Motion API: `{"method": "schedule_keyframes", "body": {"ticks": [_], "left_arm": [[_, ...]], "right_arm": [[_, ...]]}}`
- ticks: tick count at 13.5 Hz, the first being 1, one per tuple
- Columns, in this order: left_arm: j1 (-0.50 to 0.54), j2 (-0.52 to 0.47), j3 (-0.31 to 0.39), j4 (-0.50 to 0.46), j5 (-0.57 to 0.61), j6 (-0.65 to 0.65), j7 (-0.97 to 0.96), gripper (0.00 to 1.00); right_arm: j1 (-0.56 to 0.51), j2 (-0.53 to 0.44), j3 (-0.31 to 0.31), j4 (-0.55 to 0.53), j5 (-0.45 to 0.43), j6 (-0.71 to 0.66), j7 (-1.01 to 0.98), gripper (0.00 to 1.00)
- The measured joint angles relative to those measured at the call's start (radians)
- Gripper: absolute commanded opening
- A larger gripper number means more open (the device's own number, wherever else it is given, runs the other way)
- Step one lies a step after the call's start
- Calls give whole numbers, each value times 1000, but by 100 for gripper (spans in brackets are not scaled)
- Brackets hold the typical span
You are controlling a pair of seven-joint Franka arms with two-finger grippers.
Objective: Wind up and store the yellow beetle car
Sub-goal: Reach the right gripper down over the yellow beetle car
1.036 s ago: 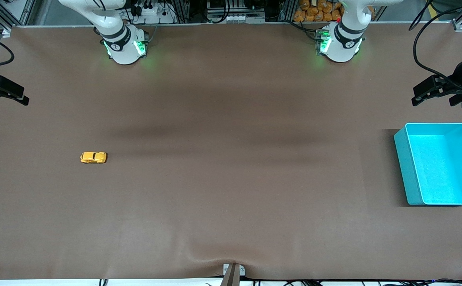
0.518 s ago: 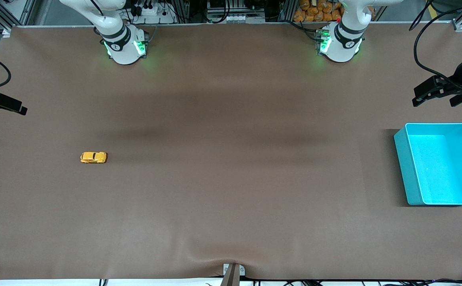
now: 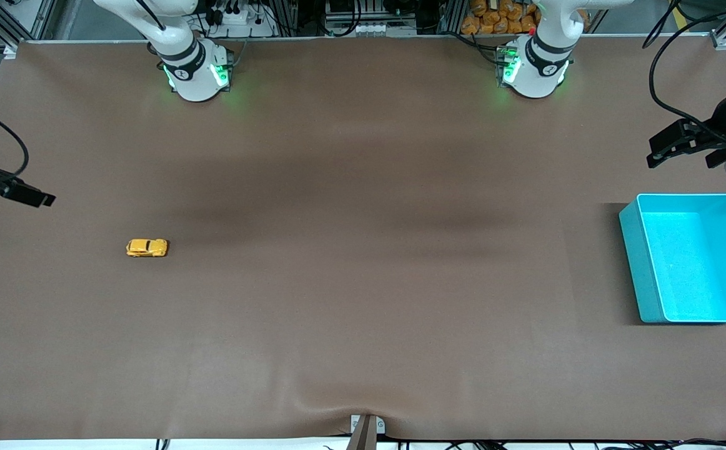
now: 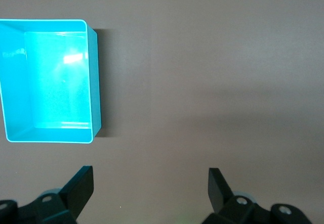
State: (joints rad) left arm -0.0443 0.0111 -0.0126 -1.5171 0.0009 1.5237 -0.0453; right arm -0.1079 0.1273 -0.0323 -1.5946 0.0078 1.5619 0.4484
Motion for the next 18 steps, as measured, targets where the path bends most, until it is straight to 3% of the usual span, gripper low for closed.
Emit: {"method": "schedule_keyframes", "body": {"ticks": [7, 18], "left_arm": [[-3, 0, 0, 0, 0, 0, 0, 100], [-3, 3, 1, 0, 0, 0, 0, 100]], "right_arm": [[1, 14, 5, -106, 45, 143, 432, 100], [2, 46, 6, -353, 61, 448, 917, 100]]}}
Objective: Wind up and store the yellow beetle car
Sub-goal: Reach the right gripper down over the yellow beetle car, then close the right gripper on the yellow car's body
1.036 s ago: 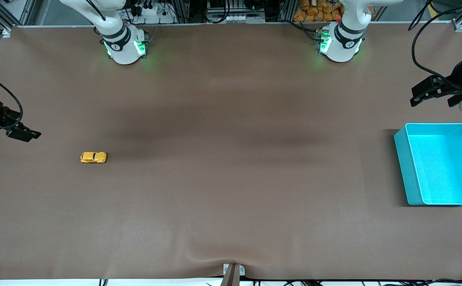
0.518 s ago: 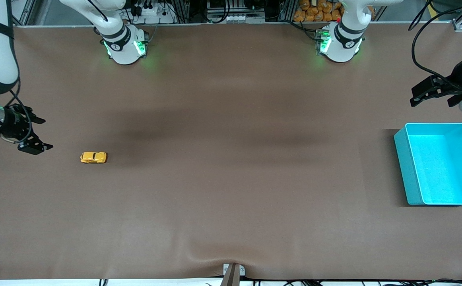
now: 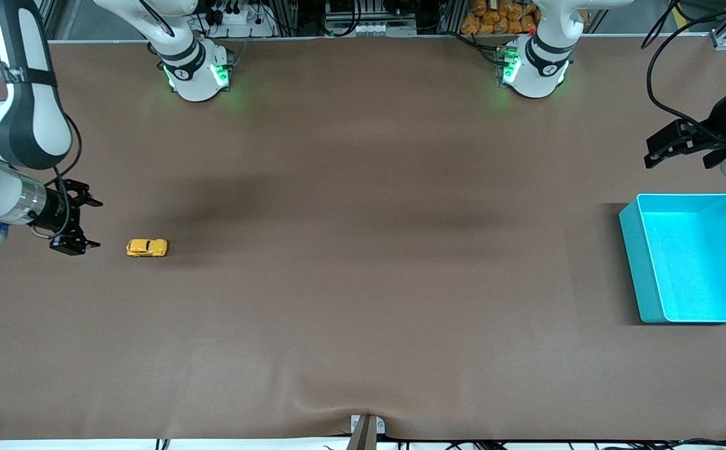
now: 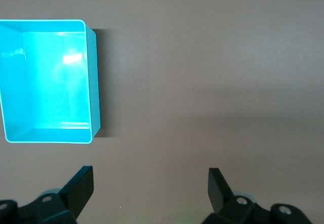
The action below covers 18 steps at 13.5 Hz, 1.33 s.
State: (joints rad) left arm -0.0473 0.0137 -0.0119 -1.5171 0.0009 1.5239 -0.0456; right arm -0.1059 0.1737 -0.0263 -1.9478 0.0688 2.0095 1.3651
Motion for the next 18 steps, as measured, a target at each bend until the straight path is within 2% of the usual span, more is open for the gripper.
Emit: {"method": "schedule_keyframes", "body": {"ticks": [8, 14, 18], "left_arm": [[0, 1, 1, 0, 0, 0, 0, 100], [0, 2, 1, 0, 0, 0, 0, 100], [0, 2, 1, 0, 0, 0, 0, 100]], "right_arm": [[32, 157, 2, -17, -4, 165, 97, 100], [32, 238, -1, -19, -78, 223, 181, 100], [30, 256, -2, -39, -123, 259, 186, 100]]}}
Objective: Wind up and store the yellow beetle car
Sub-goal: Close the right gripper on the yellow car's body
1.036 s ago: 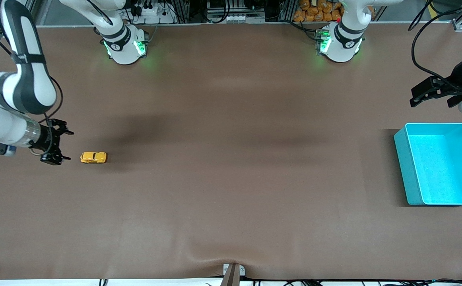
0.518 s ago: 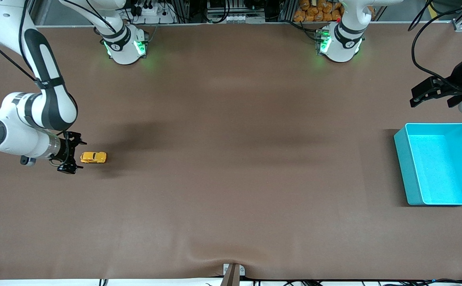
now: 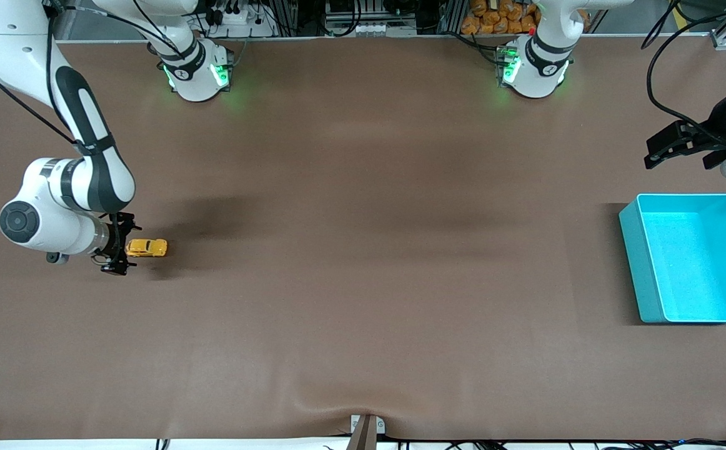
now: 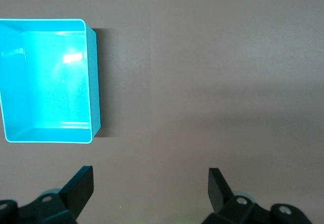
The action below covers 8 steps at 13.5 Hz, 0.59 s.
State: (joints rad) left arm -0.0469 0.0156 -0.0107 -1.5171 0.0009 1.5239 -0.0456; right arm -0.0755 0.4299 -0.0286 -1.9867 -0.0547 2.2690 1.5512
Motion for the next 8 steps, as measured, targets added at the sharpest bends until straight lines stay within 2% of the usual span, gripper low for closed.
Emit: {"method": "schedule_keyframes", "body": {"ticks": [8], "left_arm": [[0, 2, 0, 0, 0, 0, 0, 100]], "right_arm": [[-13, 19, -4, -65, -9, 109, 0, 100]]}}
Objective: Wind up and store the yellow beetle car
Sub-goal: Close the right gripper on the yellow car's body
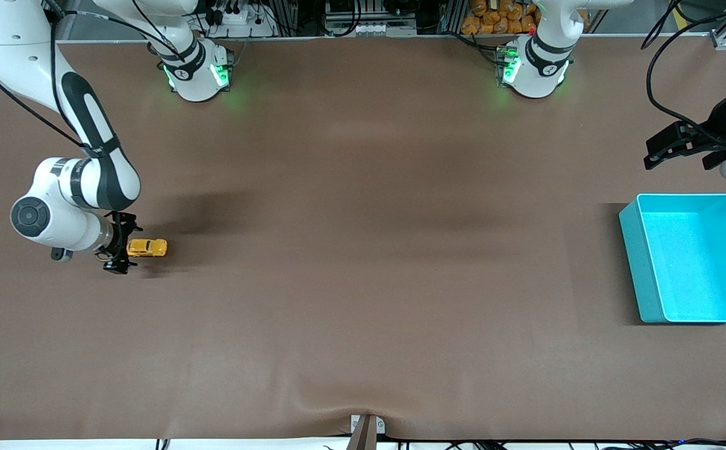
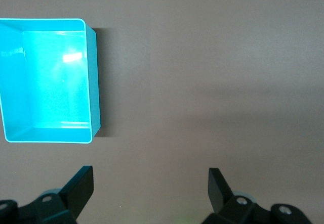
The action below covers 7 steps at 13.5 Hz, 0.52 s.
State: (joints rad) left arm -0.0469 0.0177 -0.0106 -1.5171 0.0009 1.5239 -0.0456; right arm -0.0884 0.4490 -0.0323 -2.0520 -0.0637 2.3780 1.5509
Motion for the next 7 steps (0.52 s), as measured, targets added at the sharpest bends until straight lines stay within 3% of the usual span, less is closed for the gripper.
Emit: {"method": "schedule_keyframes", "body": {"ticks": [2, 7], "left_arm": [[0, 0, 0, 0, 0, 0, 0, 100], [0, 0, 0, 0, 0, 0, 0, 100]], "right_arm": [[1, 2, 1, -10, 0, 10, 0, 91], [1, 2, 2, -17, 0, 18, 0, 86]]}}
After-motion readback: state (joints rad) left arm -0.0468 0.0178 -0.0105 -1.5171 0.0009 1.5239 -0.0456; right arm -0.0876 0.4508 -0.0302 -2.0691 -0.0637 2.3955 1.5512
